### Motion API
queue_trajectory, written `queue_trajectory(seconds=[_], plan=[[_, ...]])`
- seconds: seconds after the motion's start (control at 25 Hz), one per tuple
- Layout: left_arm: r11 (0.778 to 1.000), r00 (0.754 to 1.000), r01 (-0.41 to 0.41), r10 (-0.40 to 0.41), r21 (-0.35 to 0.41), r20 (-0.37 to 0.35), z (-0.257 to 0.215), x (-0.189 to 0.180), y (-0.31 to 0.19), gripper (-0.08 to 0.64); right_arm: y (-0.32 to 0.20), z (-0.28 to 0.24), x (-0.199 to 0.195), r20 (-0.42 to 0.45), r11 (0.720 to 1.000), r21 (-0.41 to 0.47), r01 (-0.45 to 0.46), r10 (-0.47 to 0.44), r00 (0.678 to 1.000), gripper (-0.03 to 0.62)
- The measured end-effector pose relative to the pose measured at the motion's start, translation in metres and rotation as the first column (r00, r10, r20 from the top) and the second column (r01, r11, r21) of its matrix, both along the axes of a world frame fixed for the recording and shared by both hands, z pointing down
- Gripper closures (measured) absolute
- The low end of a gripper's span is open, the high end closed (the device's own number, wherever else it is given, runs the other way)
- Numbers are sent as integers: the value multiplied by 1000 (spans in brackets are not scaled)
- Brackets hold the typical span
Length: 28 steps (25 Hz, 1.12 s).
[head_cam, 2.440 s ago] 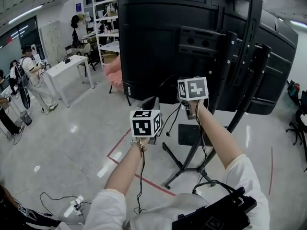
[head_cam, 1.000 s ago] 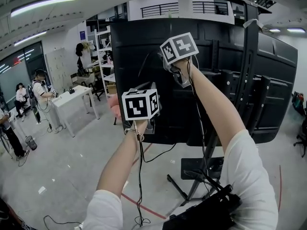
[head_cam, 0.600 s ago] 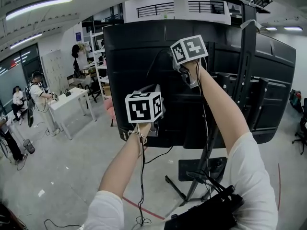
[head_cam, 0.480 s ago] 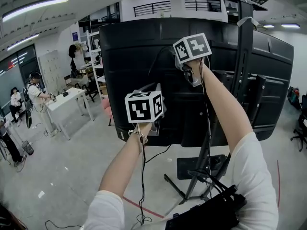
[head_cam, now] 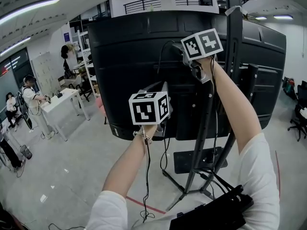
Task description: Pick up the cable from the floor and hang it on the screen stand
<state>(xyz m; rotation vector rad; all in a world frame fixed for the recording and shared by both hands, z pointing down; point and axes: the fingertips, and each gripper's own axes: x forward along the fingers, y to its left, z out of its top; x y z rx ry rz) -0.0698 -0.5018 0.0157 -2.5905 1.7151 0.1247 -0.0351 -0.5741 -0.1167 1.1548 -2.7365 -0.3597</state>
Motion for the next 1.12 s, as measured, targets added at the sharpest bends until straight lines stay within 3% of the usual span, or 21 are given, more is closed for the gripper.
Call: queue_trajectory(seconds=[0.24, 0.56, 0.84, 1.12], plan=[[999, 999, -32, 32, -5, -5, 13, 16, 9, 558, 15, 10, -1, -53, 998, 53, -46, 49, 997, 565], [999, 999, -48, 47, -10, -23, 31, 25, 24, 558, 34, 17, 10, 54, 986, 99, -136, 131, 990, 554], [997, 996, -81, 81, 17, -27, 32, 42, 48, 558, 52, 40, 24, 171, 985, 35, -171, 163, 972, 551], [996, 996, -91, 90, -15, -17, 59, 49, 62, 557, 59, 80, 40, 260, 978, -7, -206, 201, 945, 551]])
